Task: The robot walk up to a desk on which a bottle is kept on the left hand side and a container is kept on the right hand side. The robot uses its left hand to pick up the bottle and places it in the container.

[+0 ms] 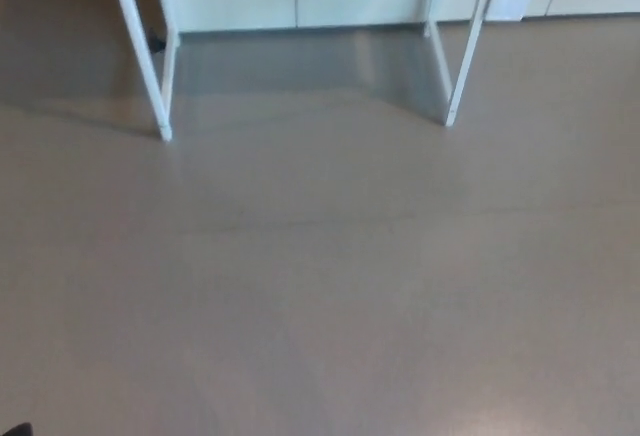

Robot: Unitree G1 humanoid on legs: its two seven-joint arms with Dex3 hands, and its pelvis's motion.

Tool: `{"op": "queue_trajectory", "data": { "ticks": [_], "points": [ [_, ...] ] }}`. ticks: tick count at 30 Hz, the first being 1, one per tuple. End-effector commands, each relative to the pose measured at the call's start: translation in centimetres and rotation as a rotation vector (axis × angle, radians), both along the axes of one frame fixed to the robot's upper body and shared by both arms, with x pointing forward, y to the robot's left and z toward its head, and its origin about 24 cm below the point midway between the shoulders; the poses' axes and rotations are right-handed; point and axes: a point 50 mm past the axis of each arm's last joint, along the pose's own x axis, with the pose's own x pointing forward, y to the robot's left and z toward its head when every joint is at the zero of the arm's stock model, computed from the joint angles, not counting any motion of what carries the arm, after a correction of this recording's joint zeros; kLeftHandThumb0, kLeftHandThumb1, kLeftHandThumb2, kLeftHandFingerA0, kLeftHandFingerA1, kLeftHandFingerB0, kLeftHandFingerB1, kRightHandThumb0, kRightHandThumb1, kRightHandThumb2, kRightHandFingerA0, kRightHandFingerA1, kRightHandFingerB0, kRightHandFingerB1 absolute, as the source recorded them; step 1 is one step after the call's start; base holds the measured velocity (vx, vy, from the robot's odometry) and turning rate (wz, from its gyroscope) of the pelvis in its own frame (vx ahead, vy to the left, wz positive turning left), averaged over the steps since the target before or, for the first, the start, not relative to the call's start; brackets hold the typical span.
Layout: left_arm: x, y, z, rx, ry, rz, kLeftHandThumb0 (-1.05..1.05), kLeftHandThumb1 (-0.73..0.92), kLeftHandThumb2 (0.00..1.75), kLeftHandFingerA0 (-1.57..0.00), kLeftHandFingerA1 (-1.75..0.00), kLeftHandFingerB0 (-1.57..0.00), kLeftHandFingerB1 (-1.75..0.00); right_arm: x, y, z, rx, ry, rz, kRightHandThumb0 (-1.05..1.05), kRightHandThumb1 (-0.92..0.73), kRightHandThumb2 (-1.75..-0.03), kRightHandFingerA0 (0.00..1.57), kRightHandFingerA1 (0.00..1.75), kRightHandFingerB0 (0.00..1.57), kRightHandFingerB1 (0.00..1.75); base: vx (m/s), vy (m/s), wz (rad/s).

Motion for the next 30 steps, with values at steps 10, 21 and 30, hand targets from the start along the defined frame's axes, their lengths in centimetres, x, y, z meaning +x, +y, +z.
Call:
{"op": "queue_trajectory", "data": {
  "ticks": [10, 21, 30],
  "points": [
    [0.1, 0.2, 0.0, -0.017, -0.007, -0.02, -0.18, 0.73, 0.64, -0.16, -0.35, -0.09, -0.25, -0.9, -0.3, 0.1, 0.005, -0.03, 0.008, -0.31, -0.6, -0.57, 0.29, 0.49, 0.17, 0.41, 0.36, 0.027, 0.15],
    [-1.3, -0.1, -0.4, -0.031, 0.034, -0.015, -0.18, 0.73, 0.63, -0.18, -0.34, -0.1, -0.25, -3.0, -0.7, -0.9, -0.021, 0.034, -0.02, -0.29, -0.38, -0.89, 0.25, 0.57, 0.12, 0.52, 0.43, -0.122, 0.06],
    [-3.9, 0.6, -1.0, -0.035, 0.102, 0.025, -0.23, 0.71, 0.66, -0.18, -0.35, -0.1, -0.31, -7.0, -0.4, -1.6, -0.004, 0.121, -0.04, -0.29, -0.39, -0.89, 0.25, 0.57, 0.12, 0.52, 0.49, 0.102, -0.21]
  ]
}}
